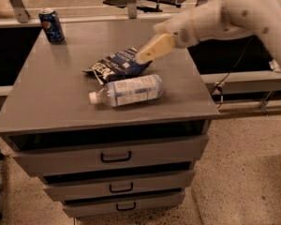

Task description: Move blue chip bag near blue plastic bottle

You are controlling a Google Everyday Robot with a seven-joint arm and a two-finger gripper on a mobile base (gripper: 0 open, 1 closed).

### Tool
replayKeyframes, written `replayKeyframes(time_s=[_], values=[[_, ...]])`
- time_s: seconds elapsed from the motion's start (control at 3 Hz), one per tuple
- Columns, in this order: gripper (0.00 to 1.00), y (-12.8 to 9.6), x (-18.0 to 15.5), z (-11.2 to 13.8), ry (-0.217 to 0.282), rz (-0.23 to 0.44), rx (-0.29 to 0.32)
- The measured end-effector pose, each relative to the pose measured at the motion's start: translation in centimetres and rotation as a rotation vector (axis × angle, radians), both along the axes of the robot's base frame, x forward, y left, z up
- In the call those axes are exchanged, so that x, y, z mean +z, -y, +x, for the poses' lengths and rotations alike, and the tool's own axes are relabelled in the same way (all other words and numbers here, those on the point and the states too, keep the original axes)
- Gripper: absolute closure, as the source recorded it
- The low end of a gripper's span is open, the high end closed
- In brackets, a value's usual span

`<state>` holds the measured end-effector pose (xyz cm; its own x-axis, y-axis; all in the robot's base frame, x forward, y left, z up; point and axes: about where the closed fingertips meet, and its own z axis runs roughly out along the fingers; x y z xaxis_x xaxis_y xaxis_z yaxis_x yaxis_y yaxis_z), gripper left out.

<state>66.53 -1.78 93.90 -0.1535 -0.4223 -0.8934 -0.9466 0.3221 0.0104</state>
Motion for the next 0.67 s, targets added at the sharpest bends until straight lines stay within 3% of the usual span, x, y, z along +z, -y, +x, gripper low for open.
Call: replayKeyframes(time_s=[0.33, 0.67], values=[[0.0, 8.8, 2.2, 2.7, 0.141, 0.025, -0.142], [0.0, 13.8, 6.9, 3.9, 0.284, 0.061, -0.229]])
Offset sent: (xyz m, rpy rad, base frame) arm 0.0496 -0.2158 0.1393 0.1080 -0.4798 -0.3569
